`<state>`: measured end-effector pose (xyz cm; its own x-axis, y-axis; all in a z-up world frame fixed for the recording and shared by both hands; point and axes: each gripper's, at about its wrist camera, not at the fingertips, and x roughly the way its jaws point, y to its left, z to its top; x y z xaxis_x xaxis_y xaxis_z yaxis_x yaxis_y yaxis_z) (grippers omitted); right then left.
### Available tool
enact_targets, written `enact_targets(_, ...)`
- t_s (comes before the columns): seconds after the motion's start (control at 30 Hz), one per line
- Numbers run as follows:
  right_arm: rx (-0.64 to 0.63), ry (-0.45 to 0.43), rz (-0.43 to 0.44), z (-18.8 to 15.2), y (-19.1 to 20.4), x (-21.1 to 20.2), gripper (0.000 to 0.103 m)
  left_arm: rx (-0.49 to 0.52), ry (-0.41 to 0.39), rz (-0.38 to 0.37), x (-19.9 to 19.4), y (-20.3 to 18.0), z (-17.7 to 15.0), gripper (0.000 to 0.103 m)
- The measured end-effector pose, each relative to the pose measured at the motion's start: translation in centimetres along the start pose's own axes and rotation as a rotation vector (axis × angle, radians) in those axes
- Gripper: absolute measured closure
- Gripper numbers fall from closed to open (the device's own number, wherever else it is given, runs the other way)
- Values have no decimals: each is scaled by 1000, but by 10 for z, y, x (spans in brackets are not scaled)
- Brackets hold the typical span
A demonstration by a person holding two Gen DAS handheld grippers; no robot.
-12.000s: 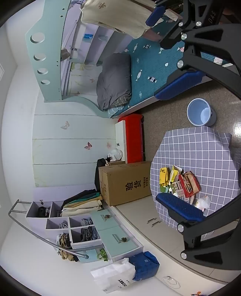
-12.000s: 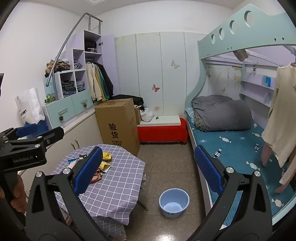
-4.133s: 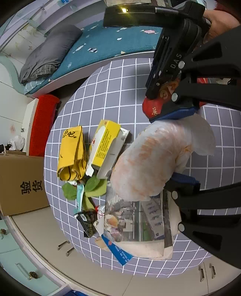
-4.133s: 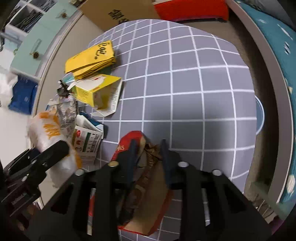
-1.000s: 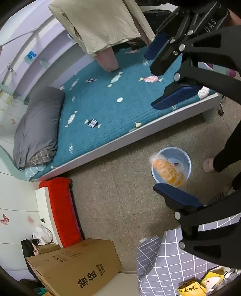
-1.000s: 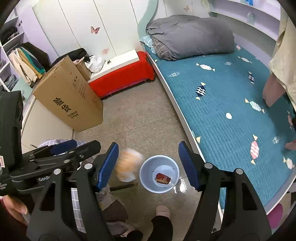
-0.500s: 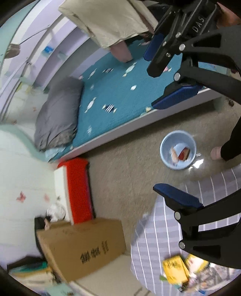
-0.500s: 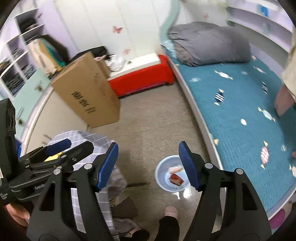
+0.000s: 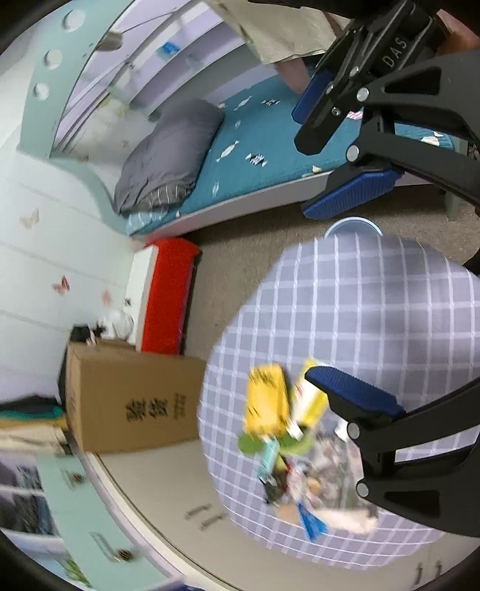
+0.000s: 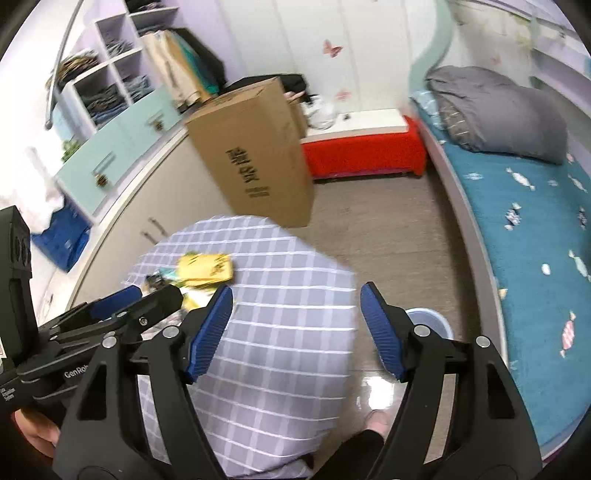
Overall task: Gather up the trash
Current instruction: 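Move both grippers back over the table, then grasp the olive-green and white carton with the left gripper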
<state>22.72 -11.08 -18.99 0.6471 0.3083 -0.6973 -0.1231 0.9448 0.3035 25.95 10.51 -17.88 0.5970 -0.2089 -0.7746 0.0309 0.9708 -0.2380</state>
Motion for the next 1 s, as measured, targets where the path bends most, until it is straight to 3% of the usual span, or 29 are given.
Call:
enact_targets(0.17,-5,49,47,-17,36,30,31,-52,44,7,-4,49,-23,23)
enact_targets(0.4,-28,132,71,-41,70,72,31,-92,175,29,25,110,-50,23)
enact_targets(0.9,0,225,100,-49,71,142,31,103,301,127,110,128,-65,23)
enact_targets(0.97,15,240,112,-48,69,149,31,124,313,134,115,127,-67,29)
enact_targets(1.0,23,249,115,-47,69,152,31,136,315,134,116,127,-67,41)
